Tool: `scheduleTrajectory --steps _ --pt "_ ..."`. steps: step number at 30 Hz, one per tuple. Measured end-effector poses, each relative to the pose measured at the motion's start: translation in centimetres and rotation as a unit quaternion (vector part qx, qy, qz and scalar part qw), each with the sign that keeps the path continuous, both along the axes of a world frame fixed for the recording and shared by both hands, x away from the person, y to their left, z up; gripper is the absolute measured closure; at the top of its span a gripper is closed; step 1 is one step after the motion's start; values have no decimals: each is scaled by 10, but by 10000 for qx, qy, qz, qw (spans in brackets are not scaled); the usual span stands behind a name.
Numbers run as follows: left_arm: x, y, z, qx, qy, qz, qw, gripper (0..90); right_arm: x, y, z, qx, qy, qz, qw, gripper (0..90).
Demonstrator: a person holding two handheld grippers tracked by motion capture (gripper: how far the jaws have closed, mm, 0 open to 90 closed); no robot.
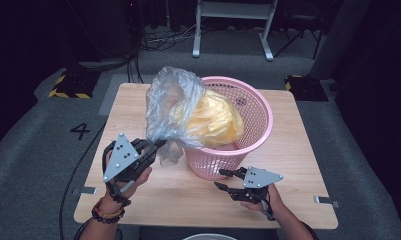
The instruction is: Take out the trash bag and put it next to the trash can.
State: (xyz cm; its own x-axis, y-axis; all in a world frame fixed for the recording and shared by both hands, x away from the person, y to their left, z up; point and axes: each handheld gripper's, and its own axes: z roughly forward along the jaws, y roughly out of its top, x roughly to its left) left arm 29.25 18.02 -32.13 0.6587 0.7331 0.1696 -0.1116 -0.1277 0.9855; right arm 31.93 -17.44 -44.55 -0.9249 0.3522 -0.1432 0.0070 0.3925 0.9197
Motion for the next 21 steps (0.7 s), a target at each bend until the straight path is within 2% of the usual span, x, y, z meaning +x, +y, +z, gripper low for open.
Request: scheduleTrajectory --steps 1,2,3,4,7,9,10,11,13,16,17,19,21 --pt "0 2 2 -82 -71 12 9999 870 0 -3 -2 -17 64 22 10000 533" --pt "1 5 6 -263 -227 24 9994 871 2 -11 -7 -99 165 32 9998 506" --pt "1 5 6 -263 -227 24 9994 871 2 -11 -7 -99 165 32 9998 506" --pt "2 6 9 -390 -349 87 9986 872 2 -22 -12 -196 228 -26 9995 494" --pt "5 8 10 -472 -442 154 9978 872 4 -40 -18 -338 375 -214 9985 471" --pt "10 12 10 -614 -556 211 9963 873 6 -53 -22 -430 422 -374 9975 467" --pt "10 12 10 -614 -556 211 9963 874 6 -53 -22 -430 422 -374 9975 467" --pt "11 14 10 -632 -587 274 9959 874 8 -65 -24 -432 467 -530 9966 462" --pt "14 17 10 -665 -677 405 9947 875 9 -70 -25 -453 494 -608 9959 457" --pt "21 28 10 -869 -702 587 9920 875 13 -84 -30 -583 539 -868 9931 434" --pt "21 28 10 -869 -702 587 9920 875 13 -84 -30 -583 539 -868 9931 434" --pt "26 35 10 -923 -728 753 9902 876 15 -93 -31 -690 561 -1009 9909 408" --pt "27 37 9 -945 -719 819 9895 877 16 -98 -33 -694 603 -1098 9897 395"
